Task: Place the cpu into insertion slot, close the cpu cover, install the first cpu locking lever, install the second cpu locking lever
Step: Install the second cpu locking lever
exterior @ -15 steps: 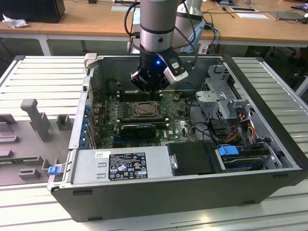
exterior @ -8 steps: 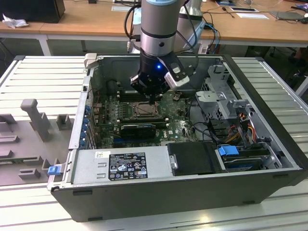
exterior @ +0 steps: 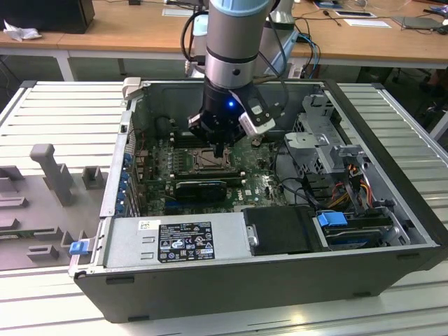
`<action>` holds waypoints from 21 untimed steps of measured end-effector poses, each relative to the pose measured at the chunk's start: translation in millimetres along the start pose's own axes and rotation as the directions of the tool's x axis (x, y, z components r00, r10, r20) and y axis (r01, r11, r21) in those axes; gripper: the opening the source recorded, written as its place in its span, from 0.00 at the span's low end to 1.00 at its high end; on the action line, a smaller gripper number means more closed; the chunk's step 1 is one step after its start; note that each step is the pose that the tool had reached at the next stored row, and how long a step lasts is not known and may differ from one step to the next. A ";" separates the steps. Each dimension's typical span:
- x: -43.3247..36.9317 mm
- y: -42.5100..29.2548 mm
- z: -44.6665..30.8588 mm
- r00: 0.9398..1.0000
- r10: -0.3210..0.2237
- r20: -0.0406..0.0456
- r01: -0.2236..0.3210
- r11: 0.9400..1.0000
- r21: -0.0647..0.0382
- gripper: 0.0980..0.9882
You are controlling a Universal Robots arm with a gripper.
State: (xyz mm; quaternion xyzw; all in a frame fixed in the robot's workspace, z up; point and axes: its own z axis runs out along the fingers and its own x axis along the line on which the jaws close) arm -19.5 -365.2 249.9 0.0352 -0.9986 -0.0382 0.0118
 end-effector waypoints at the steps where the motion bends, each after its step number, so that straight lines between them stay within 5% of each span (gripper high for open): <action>1: 0.3 -1.9 0.4 1.000 0.000 -0.002 0.000 1.000 -0.002 0.01; 4: 2.0 -6.2 1.4 1.000 0.000 -0.009 0.000 1.000 -0.016 0.01; 15: 23.5 -7.4 15.3 1.000 -0.011 -0.009 0.010 1.000 -0.024 0.01; 19: 28.4 -8.1 27.7 1.000 -0.019 -0.010 0.018 0.999 -0.027 0.01; 21: 30.7 -10.0 29.2 1.000 -0.021 -0.003 0.021 0.999 -0.045 0.01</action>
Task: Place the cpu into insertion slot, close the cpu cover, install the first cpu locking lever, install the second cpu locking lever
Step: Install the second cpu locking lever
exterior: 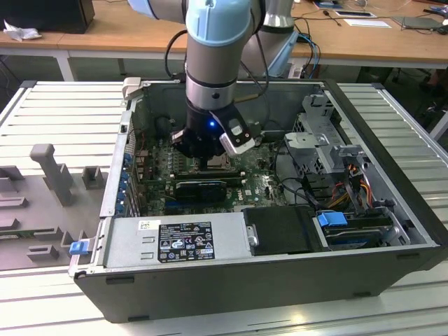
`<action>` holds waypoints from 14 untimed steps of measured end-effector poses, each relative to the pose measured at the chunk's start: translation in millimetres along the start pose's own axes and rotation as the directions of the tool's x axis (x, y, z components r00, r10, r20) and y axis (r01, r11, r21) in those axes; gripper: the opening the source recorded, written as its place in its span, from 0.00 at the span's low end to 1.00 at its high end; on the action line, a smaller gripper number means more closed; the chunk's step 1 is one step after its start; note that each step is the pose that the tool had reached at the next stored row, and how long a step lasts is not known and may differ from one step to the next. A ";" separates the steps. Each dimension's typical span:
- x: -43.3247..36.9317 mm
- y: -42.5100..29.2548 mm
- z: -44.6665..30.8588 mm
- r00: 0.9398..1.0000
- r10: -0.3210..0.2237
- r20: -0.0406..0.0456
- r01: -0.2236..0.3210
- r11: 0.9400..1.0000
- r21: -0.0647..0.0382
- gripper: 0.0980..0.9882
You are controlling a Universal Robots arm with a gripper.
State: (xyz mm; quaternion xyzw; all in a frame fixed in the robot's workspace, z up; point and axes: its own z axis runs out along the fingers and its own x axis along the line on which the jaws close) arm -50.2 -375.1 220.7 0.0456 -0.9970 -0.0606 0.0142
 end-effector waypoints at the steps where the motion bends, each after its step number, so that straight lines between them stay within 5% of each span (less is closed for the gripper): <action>1: 1.1 -1.9 0.2 1.000 -0.002 0.005 0.002 1.000 -0.013 0.01; 14: 14.4 -13.7 6.7 1.000 -0.018 0.013 0.019 0.996 -0.083 0.01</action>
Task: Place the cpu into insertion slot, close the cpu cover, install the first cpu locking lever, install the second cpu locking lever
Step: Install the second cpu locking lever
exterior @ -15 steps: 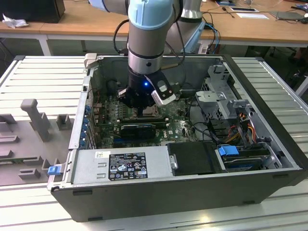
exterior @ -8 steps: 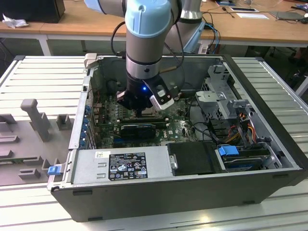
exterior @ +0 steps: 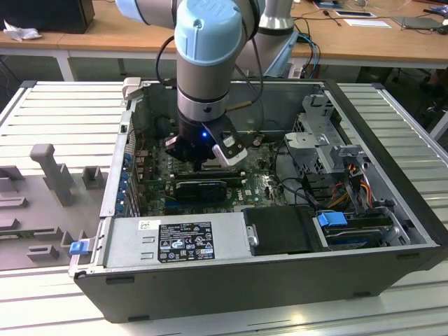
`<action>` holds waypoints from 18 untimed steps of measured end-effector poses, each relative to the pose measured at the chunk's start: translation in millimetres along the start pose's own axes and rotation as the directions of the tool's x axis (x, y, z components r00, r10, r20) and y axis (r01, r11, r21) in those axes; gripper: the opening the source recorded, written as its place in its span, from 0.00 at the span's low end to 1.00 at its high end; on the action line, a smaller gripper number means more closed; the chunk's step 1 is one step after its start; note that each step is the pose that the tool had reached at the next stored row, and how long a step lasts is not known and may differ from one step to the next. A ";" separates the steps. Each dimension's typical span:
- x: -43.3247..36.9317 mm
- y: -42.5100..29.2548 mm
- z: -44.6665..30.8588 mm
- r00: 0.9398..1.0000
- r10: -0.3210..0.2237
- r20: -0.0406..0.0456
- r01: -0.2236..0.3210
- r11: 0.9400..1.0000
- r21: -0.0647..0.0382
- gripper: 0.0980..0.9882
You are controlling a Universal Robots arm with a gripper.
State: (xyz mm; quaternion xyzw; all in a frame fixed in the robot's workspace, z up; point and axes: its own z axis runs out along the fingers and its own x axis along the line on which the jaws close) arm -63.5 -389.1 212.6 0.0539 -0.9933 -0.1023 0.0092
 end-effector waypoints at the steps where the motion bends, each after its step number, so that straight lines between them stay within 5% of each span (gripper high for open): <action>1: 0.9 -1.1 0.3 1.000 -0.001 0.001 0.001 1.000 -0.005 0.01; 11: 5.8 -13.3 2.9 1.000 -0.003 0.009 0.003 0.998 -0.068 0.01; 18: 7.7 -14.0 5.6 1.000 -0.003 0.013 0.005 0.996 -0.092 0.01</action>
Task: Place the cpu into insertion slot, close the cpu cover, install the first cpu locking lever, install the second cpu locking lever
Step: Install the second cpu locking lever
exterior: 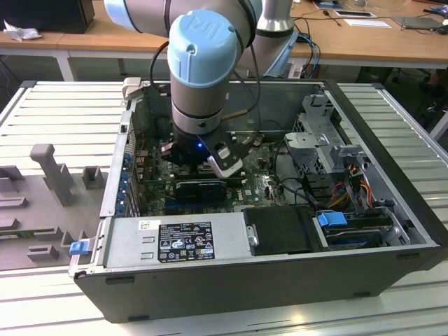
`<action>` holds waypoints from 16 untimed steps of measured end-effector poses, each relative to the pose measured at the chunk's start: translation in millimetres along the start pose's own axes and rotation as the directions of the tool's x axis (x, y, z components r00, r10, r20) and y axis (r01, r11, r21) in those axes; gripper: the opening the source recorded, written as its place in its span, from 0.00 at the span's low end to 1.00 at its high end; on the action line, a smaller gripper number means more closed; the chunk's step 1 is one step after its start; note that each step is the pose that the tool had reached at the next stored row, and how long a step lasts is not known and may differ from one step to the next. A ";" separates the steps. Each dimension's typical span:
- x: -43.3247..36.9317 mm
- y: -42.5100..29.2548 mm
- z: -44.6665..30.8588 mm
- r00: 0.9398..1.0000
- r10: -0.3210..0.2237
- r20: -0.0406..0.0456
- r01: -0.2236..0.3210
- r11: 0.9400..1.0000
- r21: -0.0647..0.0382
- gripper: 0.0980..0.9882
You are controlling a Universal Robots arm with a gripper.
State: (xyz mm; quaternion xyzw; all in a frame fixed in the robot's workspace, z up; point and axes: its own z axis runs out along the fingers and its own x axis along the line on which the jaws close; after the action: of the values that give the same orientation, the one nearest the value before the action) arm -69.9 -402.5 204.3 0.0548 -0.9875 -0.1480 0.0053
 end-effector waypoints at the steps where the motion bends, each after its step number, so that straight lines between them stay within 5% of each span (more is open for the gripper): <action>1: 0.9 -0.2 0.7 1.000 0.000 0.001 0.000 1.000 -0.003 0.01; 16: 3.3 -2.7 10.2 1.000 -0.002 0.004 0.002 0.999 -0.033 0.01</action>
State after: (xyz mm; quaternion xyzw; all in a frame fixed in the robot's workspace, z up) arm -73.1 -402.4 193.8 0.0552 -0.9848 -0.1644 0.0039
